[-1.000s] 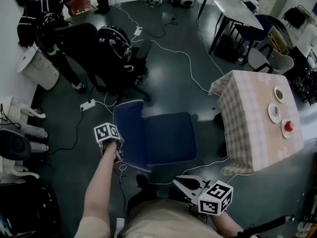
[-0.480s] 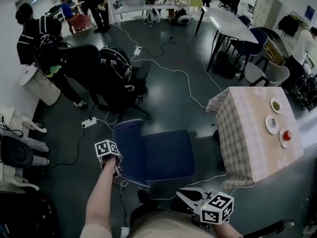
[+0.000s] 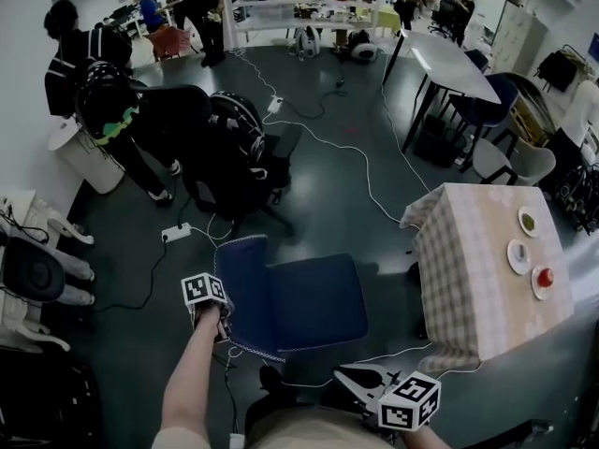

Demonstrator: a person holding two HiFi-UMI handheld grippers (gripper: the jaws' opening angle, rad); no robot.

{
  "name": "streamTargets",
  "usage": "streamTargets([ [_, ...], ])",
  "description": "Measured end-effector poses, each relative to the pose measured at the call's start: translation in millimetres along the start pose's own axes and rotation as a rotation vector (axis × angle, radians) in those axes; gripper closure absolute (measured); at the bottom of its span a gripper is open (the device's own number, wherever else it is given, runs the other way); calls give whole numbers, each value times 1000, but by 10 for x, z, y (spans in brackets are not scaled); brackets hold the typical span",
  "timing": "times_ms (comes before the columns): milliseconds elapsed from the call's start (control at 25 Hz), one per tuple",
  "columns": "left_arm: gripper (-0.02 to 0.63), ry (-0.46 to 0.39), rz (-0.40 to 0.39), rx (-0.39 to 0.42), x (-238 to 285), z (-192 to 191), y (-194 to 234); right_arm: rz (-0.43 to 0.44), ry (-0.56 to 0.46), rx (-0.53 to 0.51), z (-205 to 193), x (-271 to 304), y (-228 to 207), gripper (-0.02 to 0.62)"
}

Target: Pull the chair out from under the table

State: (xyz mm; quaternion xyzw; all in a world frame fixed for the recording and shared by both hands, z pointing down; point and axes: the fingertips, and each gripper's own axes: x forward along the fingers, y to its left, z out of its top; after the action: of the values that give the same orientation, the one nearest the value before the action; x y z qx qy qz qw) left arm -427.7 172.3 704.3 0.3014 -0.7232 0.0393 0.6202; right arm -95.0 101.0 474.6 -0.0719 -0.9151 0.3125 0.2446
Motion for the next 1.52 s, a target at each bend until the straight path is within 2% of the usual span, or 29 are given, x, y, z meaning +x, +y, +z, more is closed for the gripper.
streamTargets([
  [560,506,6,60,-28,-75,185,486,20,32,10,-42,164,-6,586],
  [960,506,1,44,26,-53,319,574,26,61,-98,112,417,75,586],
  [1200,506,1,9,56,-70,281,669,21,119,-104,17,559,218,586],
  [1400,506,-32,-2,69,-139,521,811,37,121,-172,112,873,415,586],
  [1520,506,-38,-5,69,-187,627,881,32,124,-178,223,999,475,586],
])
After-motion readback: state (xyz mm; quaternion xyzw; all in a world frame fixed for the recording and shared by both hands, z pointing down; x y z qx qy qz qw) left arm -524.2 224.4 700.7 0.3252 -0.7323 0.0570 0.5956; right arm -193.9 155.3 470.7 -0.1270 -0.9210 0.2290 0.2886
